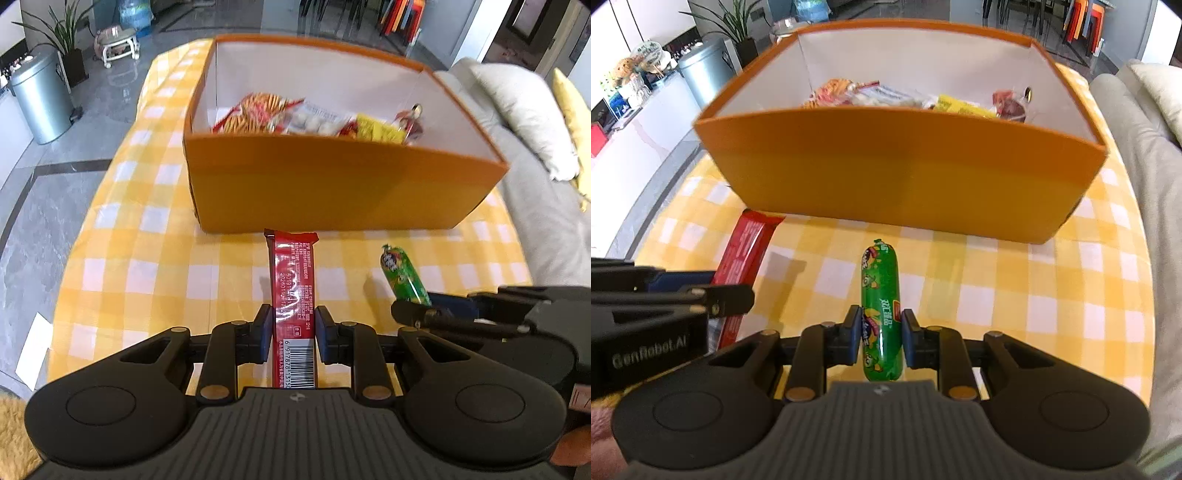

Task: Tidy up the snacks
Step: 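Lift both items over the orange box and open both tools to drop them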

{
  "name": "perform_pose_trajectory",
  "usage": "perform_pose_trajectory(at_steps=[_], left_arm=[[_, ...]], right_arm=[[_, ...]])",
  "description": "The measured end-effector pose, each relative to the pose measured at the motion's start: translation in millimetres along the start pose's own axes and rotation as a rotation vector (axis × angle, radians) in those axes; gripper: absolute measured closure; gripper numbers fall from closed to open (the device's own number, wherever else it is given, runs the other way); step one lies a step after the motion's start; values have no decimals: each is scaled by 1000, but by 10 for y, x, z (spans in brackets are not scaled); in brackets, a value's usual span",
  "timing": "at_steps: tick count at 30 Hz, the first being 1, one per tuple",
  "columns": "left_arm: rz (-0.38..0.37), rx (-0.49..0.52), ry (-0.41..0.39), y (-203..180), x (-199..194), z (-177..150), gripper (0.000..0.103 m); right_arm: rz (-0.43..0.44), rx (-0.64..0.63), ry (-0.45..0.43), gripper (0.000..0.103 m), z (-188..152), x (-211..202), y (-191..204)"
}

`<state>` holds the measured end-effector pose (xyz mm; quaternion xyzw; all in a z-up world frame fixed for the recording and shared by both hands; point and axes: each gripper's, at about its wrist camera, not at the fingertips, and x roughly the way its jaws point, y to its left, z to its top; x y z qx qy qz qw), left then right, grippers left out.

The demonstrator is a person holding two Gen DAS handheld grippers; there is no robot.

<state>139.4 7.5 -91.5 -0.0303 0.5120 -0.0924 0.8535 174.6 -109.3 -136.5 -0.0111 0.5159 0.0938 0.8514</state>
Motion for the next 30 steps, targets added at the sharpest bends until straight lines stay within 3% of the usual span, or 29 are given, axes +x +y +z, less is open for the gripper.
perform_pose_trajectory(at_steps=[8,17,24,30], left_arm=[[-24,16,-82,-92,-464,79,77],[-30,45,-136,-137,-810,397,77],[-27,75,-187,-104,-887,961,77],[-12,121,-175,-153,-713,1416,77]], right_arm=[[14,13,-94,84,-34,-552,4],[30,52,-199,84,141,-1129,-75],[32,67,-257,84,575,-1309,-230],[11,60,-283,84,1087,-1228,-390]])
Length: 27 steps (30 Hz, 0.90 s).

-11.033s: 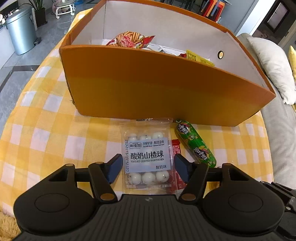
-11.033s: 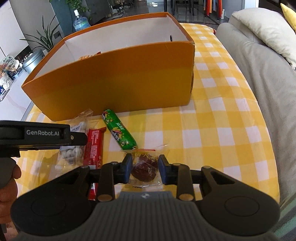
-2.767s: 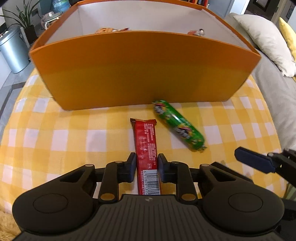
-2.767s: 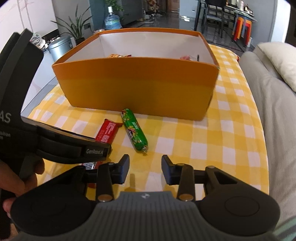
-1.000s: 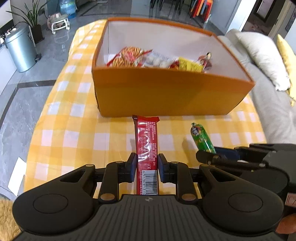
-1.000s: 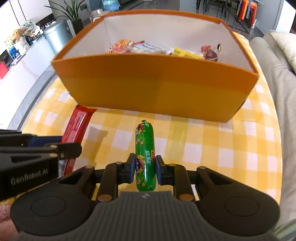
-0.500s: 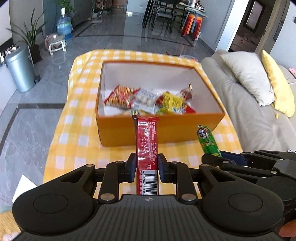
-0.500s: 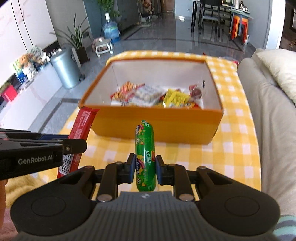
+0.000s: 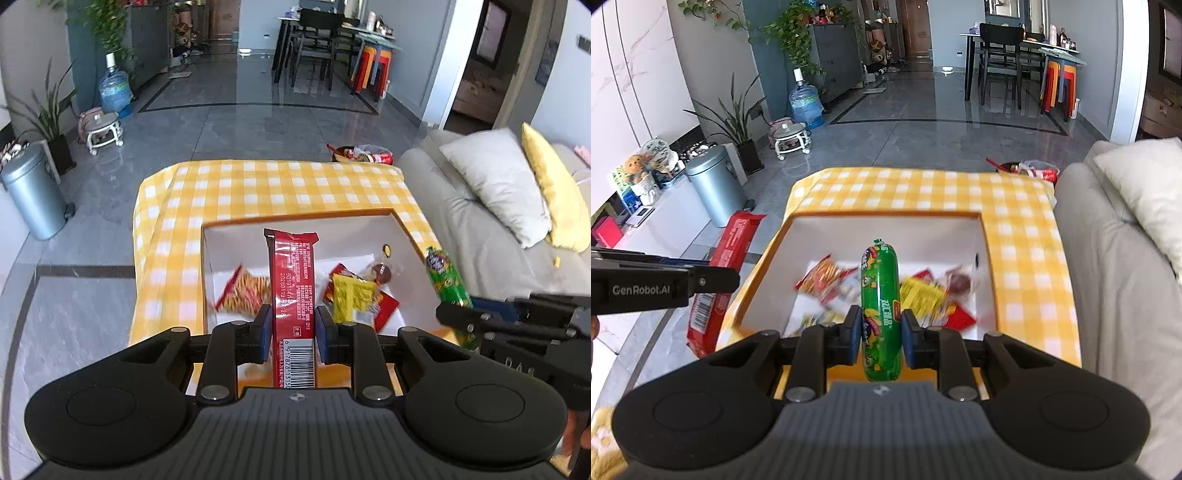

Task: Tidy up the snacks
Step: 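Lift both items over the orange box and open both tools to drop them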

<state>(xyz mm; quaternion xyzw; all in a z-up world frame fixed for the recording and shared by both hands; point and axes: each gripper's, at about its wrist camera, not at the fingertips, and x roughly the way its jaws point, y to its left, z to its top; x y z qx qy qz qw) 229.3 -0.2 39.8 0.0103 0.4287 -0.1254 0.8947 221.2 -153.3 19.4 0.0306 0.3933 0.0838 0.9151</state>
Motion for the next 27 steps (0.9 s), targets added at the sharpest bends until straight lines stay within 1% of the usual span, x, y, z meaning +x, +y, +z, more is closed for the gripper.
perform_pose_trajectory(at_steps=[5,9,14,20,27], left_arm=[[51,76,67,-14,401,175,77],[143,176,138,-70,790,190,77],[183,232,218,-88,1165,107,77],[194,304,289,-106,1439,-17,77],[199,340,342,-62,1622,-45,77]], right_arm=[[-32,-22,52,84,314,416,-87],[-74,-58,115,84,411,767,-143],[-136,-113,216,84,351,1232,-186],[-182,-163,345,84,193,1672,-242],[-224,-257,420,84,84,1947,-216]])
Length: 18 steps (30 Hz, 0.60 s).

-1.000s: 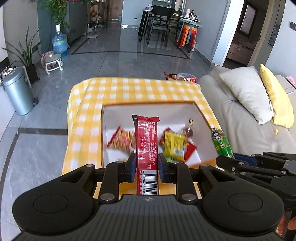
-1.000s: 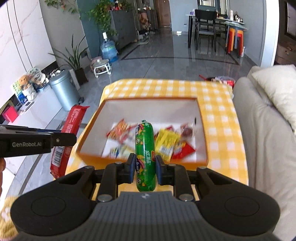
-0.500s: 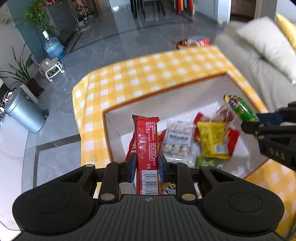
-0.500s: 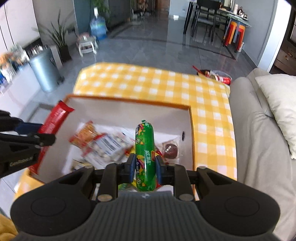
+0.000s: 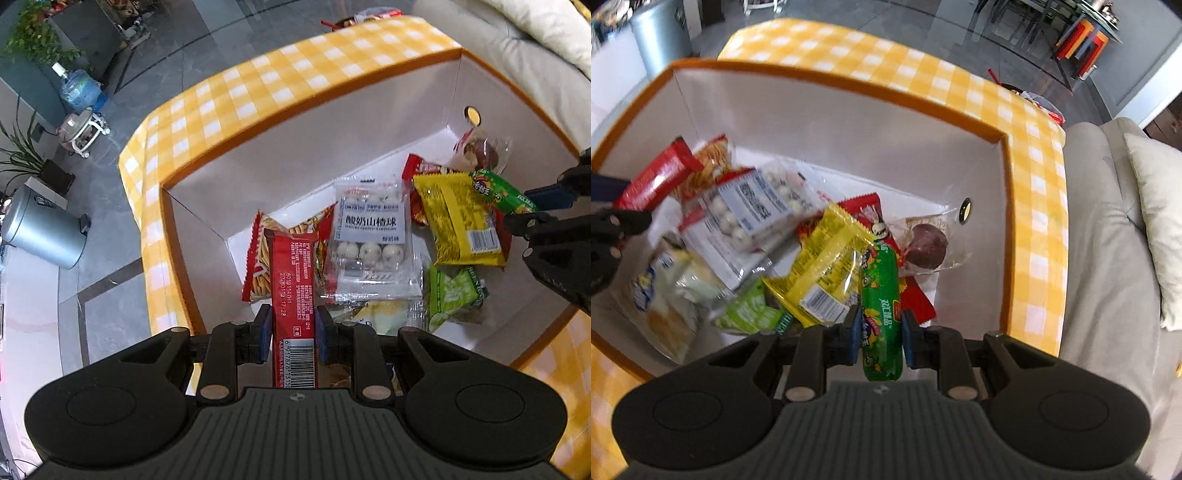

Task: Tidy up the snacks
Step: 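Lift both items over the orange box and open both tools to drop them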

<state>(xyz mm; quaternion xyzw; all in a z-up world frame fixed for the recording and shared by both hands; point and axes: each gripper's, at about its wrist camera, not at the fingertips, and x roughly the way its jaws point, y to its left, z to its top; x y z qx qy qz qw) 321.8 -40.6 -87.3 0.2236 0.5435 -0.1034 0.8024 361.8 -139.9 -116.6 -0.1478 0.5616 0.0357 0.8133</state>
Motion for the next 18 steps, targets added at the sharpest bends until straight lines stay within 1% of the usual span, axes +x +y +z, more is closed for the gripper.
perform_pose_trajectory(at_steps=[5,8,11,13,16,18], left_arm=[[-12,1,42,5,117,26,77],[-3,12,58,-1,169,35,77],[-11,2,69,17,203,34,76],[-19,-10,70,39,208,33,76],[-15,-6,61,50,195,37,71],[-6,-2,53,54,176,45,70]], right_arm=[[-20,-49,48,84,17,125,77],[-15,-52,78,84,18,194,79],[-5,-47,93,84,16,232,69],[-1,-53,102,84,0,243,65],[4,-63,115,83,-2,270,59],[8,-54,112,78,-6,257,40]])
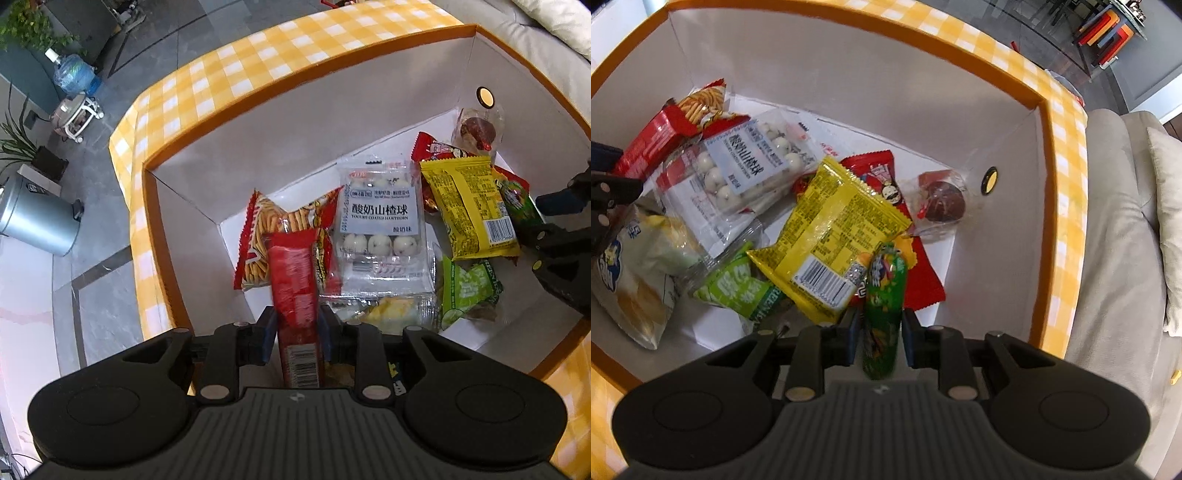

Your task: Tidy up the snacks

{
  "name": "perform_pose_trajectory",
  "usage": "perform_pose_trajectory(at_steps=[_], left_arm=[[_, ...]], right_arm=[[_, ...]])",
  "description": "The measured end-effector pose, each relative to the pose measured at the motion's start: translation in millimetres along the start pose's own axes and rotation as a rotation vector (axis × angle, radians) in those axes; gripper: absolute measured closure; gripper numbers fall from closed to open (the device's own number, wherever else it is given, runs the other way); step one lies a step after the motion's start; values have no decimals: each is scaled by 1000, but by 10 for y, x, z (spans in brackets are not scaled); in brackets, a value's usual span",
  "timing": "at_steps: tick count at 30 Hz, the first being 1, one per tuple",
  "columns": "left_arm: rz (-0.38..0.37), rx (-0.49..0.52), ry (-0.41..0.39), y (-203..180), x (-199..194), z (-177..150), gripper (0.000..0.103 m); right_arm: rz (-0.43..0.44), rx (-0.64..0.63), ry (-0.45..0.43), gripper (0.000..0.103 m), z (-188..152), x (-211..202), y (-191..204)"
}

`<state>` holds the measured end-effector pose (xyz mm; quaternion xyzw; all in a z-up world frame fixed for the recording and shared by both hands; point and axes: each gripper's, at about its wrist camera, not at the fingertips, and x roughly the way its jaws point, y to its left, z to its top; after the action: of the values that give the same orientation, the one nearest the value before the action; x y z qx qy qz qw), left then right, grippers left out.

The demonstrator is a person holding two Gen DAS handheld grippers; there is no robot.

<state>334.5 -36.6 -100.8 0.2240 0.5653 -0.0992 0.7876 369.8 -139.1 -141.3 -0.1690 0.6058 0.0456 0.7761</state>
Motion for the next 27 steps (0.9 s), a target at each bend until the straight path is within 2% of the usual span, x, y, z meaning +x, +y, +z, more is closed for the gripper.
perform_pose_trajectory(at_steps=[4,6,7,8,15,20,24,27], left_arm=[[14,8,-17,0,-83,0,42],[37,14,-48,0,-193,-4,35],[42,16,-64,3,-252,-4,33],[43,15,-77,16,-314,-2,32],[68,-44,-209,151,-881,17,30],[76,-126,-366,270,-1403,-3,30],[99,-180,-516,269,-1856,-147,30],[110,-221,-617,254,-2160,-279,23]], right_arm=[[29,-5,-15,66,26,-70,-21],[43,-7,-27,57,44,-160,-21],[44,-7,-37,44,56,-218,-24],[43,-4,-52,35,65,-276,-32],[73,59,-169,34,149,-866,-181],[98,159,-346,23,111,-1447,-343],[110,237,-514,17,-95,-1964,-416],[133,289,-625,10,-319,-2293,-444]])
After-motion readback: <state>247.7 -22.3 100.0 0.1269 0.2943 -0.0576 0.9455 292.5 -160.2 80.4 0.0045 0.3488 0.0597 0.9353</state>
